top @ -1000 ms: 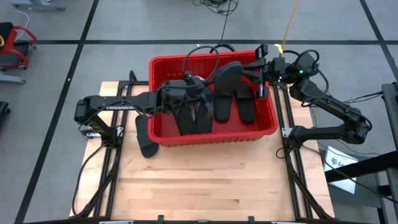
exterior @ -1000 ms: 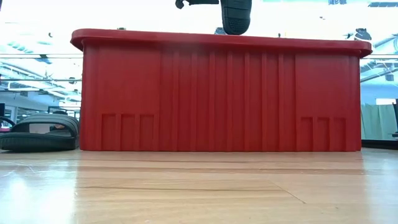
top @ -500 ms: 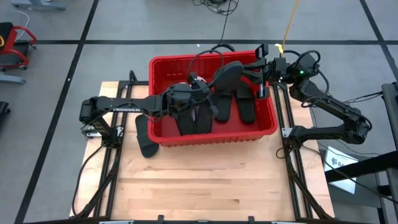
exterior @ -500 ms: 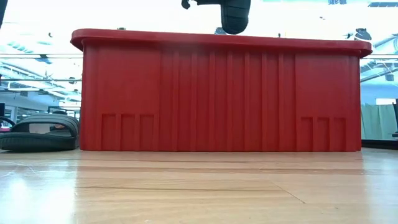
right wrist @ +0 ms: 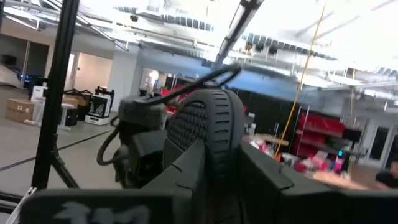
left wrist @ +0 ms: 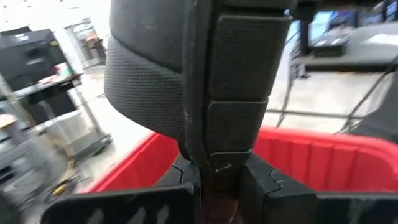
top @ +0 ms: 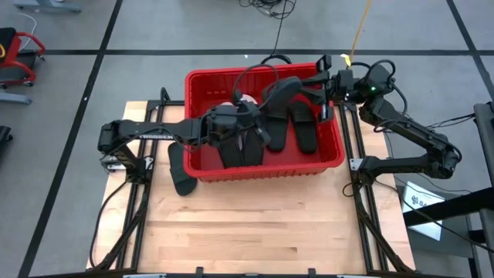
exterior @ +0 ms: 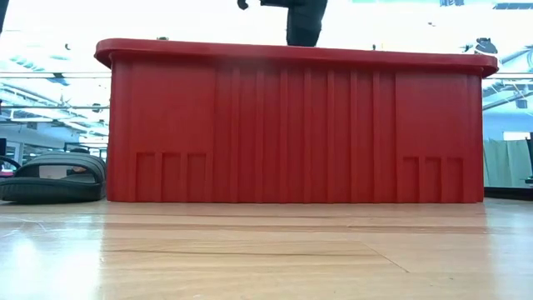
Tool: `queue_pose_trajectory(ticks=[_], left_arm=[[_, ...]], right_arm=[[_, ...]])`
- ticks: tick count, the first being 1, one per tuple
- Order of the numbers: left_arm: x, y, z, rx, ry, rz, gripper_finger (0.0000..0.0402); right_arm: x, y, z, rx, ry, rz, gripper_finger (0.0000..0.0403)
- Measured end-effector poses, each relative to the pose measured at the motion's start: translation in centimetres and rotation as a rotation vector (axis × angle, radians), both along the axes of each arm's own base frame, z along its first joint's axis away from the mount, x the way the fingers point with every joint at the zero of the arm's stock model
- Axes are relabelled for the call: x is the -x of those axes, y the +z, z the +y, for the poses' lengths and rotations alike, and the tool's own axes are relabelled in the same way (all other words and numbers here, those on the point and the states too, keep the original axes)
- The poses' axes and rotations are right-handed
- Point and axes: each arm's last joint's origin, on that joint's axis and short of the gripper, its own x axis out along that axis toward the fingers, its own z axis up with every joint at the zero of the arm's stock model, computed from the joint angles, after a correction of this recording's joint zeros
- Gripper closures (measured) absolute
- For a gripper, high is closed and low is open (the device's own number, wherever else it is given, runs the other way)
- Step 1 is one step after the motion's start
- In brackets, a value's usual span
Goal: Pick and place slides into bin
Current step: Put the black slide into the red bin
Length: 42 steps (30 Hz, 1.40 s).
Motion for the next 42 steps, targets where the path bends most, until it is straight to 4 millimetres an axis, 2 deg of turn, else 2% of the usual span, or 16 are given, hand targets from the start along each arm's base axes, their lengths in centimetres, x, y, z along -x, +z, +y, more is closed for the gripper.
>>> queue_pose_trajectory(ticks=[6,16,24,29,33,42], left_arm=[[0.8,-0.3,-0.7,-0.049,0.137,0.119,0.036],[1.6,-1.1,-2.1,-0.175,0.294,0.311,0.036],[2.1,-0.9,-2.5,-0.284,0.477,0.413,0.0361],[2.4,-1.0,-3.1,-0.41,0.531,0.565,0.0361],[2.7,-0.7,-5.1,-0.519,0.508,0.668,0.0361],[4.3,-0.2,-12.4,-0.683,0.49,0.76,0.0361]], right_arm=[[0.0,-1.1,-0.6,-0.076,-0.024,0.104,0.0301],[-0.1,-2.3,-0.9,-0.146,-0.03,0.214,0.03],[-0.2,-3.7,-0.9,-0.198,-0.035,0.341,0.0298],[-0.1,-3.9,-0.9,-0.195,-0.039,0.356,0.0292],[-0.1,-3.9,-0.9,-0.193,-0.039,0.357,0.0293],[0.1,-3.7,-0.8,-0.19,-0.034,0.35,0.0297]])
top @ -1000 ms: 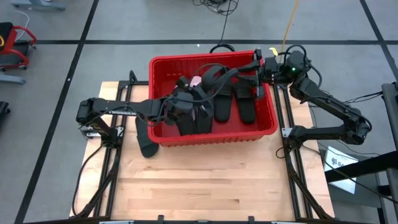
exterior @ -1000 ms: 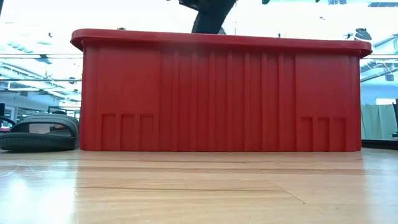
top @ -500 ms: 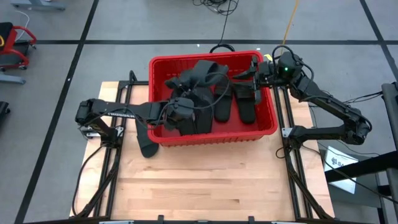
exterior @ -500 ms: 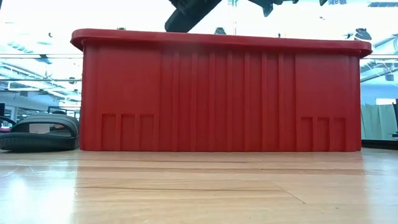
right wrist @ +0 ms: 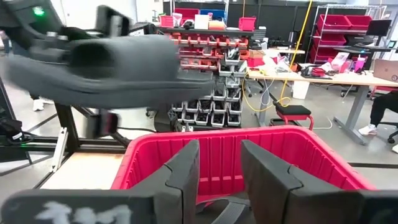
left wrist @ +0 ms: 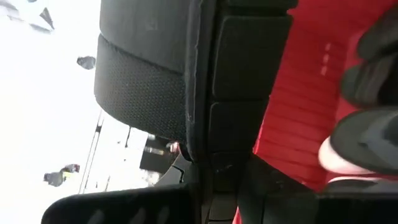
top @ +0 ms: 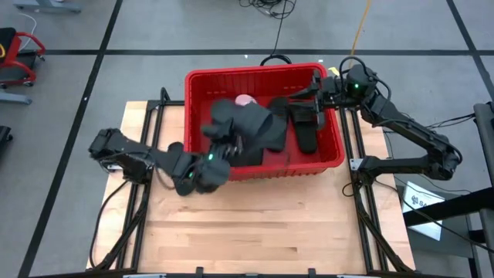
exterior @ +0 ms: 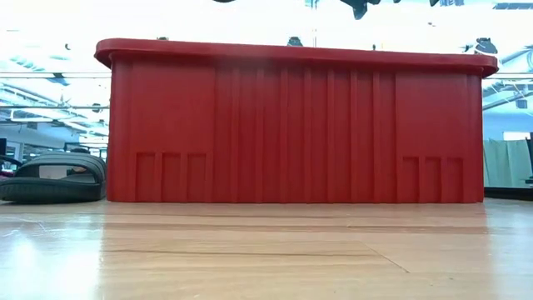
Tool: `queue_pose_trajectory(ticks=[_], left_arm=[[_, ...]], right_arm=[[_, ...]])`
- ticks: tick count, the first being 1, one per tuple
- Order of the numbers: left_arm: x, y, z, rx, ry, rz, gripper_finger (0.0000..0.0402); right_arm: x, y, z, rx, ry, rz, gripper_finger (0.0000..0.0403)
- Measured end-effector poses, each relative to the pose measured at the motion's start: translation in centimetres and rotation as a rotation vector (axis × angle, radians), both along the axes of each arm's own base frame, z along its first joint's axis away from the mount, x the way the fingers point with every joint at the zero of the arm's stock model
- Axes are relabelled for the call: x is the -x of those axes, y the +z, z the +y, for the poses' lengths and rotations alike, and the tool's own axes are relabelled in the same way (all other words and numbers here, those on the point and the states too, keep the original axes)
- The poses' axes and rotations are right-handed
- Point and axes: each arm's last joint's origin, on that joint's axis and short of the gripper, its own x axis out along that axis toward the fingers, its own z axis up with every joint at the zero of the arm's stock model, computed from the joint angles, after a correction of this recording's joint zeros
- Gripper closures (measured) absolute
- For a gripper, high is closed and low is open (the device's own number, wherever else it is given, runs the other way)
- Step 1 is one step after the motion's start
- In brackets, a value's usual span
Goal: Pick and place slides into bin
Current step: Put the black slide into the red bin
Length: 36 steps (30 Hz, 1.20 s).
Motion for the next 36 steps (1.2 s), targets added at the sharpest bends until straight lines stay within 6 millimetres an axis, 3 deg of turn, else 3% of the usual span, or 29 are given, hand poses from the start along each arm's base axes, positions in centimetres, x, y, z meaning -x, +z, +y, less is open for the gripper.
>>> queue_pose_trajectory(ticks=[10,17,21,27,31,36], left_arm=[[3.4,0.0,-9.0,0.151,-0.276,-0.248,0.0361],[6.0,-0.9,-13.3,0.484,-0.539,-0.448,0.0361],[6.7,-2.6,-14.0,0.828,-0.609,-0.463,0.0361],[6.8,-4.9,-13.9,1.231,-0.506,-0.376,0.0361],[6.6,-7.4,-14.4,1.325,-0.408,-0.229,0.0361],[6.6,-10.5,-14.1,1.289,-0.221,-0.094,0.0361]], right_arm=[[1.3,0.9,1.0,0.019,0.0,-0.026,0.0305],[2.2,1.3,1.6,0.022,0.001,-0.032,0.0313],[2.5,1.2,1.9,0.01,0.001,-0.016,0.0314],[2.8,0.8,2.1,-0.051,0.002,0.026,0.0315],[2.8,0.6,2.1,-0.095,0.0,0.046,0.0315],[2.8,0.6,2.1,-0.088,0.001,0.047,0.0315]])
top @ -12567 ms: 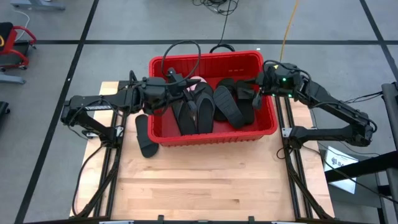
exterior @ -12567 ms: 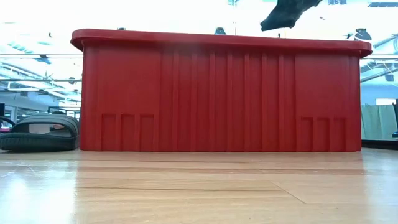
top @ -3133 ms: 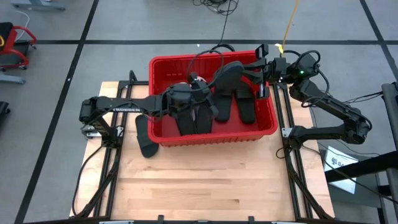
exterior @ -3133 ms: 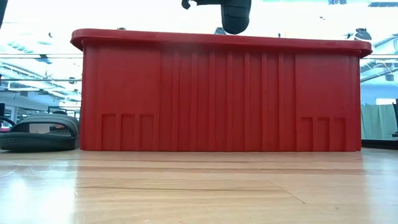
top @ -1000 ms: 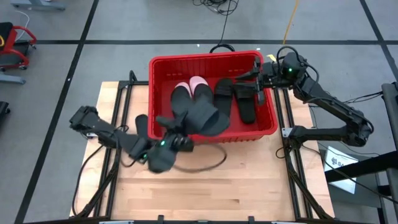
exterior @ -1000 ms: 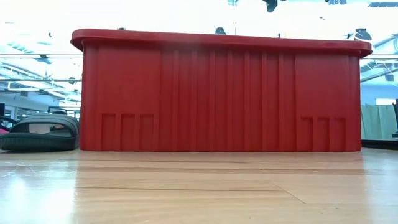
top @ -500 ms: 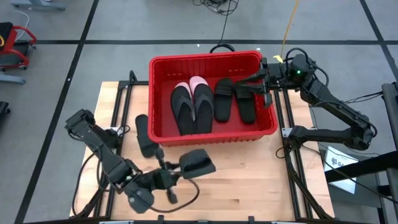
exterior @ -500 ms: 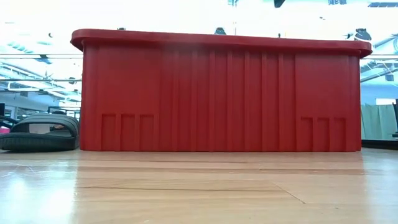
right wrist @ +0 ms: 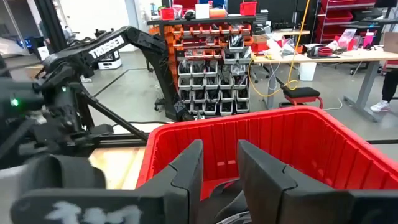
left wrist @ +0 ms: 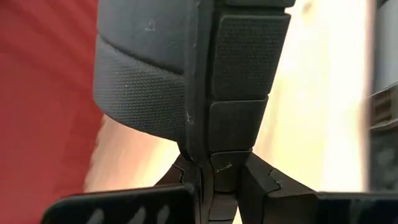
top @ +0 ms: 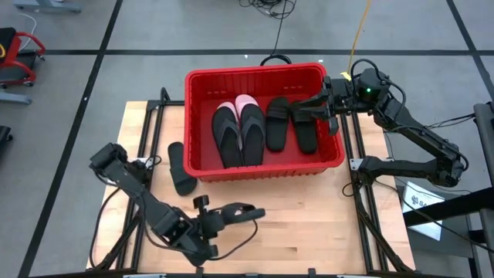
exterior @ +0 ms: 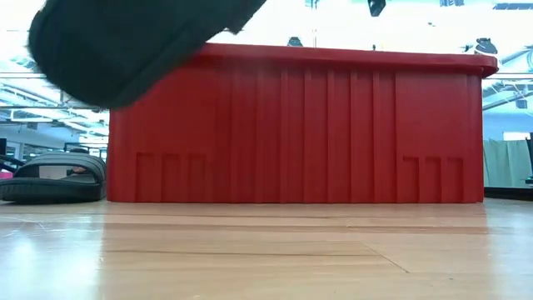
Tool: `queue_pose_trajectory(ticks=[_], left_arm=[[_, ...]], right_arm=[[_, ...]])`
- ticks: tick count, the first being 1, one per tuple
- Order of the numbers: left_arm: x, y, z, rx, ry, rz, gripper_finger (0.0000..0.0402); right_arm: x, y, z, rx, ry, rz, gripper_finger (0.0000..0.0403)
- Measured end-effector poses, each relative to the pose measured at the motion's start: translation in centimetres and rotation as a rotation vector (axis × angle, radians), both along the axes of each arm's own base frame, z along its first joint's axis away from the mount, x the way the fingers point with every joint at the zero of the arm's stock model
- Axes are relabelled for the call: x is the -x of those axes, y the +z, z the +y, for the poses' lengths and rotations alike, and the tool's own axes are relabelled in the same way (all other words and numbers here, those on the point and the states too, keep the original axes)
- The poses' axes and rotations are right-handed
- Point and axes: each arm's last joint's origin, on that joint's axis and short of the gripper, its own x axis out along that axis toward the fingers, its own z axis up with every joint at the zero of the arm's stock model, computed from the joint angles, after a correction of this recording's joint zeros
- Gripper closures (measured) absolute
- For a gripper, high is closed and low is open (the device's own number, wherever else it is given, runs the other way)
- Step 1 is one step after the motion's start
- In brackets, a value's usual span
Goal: Pick and place slides into bin
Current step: Put the black slide into the red bin
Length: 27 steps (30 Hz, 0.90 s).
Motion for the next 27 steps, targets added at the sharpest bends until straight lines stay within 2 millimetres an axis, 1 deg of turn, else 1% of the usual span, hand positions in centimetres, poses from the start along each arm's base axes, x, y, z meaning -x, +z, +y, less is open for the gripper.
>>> queue_pose_trajectory(ticks=[7,12,19,21,24,27], left_arm=[[-0.4,-4.9,0.8,-0.069,0.095,0.341,0.036],[-1.3,-7.3,1.3,-0.023,0.119,0.514,0.036],[-2.2,-7.6,2.4,0.006,0.147,0.554,0.0359],[-2.3,-7.6,2.6,0.015,0.163,0.555,0.0354],[-2.3,-7.7,2.7,0.026,0.187,0.554,0.0327],[-2.4,-7.7,2.7,0.045,0.187,0.567,0.0286]], right_arm=[[0.0,0.0,0.0,0.011,0.001,0.0,0.0315],[0.0,0.0,0.0,0.034,0.001,-0.001,0.032],[0.0,0.0,0.0,0.036,0.0,-0.002,0.0329],[0.0,0.0,0.0,0.036,0.0,-0.002,0.033],[0.0,0.0,0.0,0.037,0.0,-0.003,0.033],[0.0,0.0,0.0,0.037,0.0,-0.003,0.033]])
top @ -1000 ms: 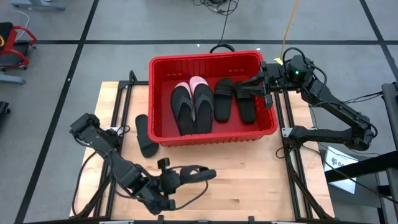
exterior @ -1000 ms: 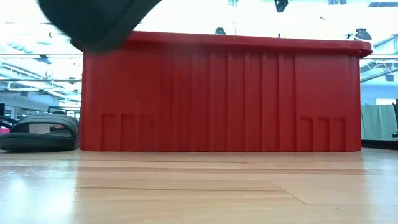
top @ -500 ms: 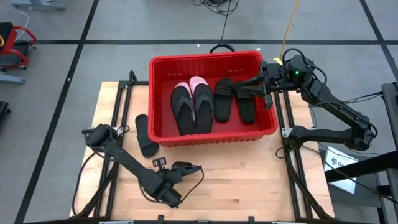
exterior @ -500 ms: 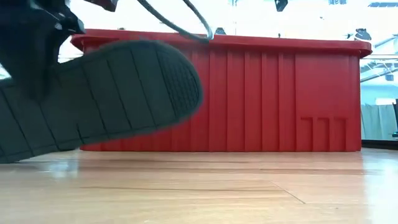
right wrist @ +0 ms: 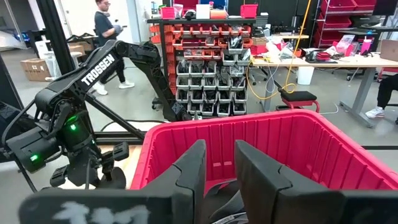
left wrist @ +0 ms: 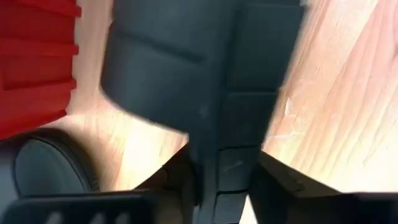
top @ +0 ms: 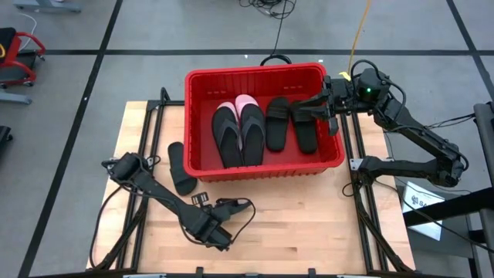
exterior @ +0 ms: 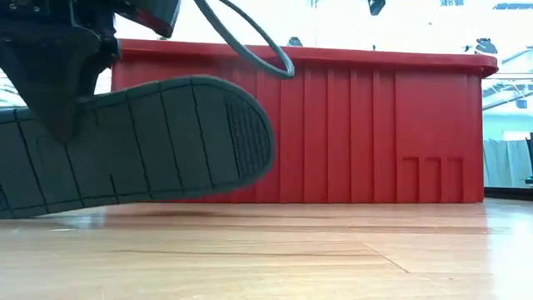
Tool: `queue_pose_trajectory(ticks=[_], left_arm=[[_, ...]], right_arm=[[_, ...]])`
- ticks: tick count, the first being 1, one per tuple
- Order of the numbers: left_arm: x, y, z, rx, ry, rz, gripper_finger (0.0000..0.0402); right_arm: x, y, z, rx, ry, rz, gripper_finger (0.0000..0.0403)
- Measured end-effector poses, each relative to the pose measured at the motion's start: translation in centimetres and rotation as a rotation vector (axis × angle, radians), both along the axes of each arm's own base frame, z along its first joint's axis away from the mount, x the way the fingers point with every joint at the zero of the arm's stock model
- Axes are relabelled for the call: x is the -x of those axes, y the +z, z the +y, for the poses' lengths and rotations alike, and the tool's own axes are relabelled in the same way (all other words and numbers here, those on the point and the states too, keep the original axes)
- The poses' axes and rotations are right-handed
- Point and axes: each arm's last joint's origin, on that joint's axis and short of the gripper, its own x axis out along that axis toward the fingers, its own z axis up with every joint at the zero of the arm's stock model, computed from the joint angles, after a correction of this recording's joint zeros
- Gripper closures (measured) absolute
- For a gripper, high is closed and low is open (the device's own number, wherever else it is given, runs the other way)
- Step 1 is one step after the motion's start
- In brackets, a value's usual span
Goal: Pick and place slides into bin
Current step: Put the black slide into the red bin
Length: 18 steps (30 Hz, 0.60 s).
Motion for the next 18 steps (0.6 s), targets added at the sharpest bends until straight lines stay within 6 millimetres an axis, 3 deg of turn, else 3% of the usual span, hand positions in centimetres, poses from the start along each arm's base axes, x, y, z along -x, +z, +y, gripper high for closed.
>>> queue_pose_trajectory(ticks=[5,12,18], left_arm=[[-0.1,-0.1,-0.4,0.108,-0.009,0.037,0.0225],[-0.2,0.2,-0.8,0.23,-0.013,0.055,0.0199],[0.9,3.8,-0.1,0.293,0.038,-0.027,0.0197]], right_arm=[[0.0,0.0,0.0,0.0,0.0,0.0,0.033],[0.0,0.0,0.0,0.0,0.0,0.0,0.033],[0.0,0.0,0.0,-0.007,0.0,0.002,0.033]])
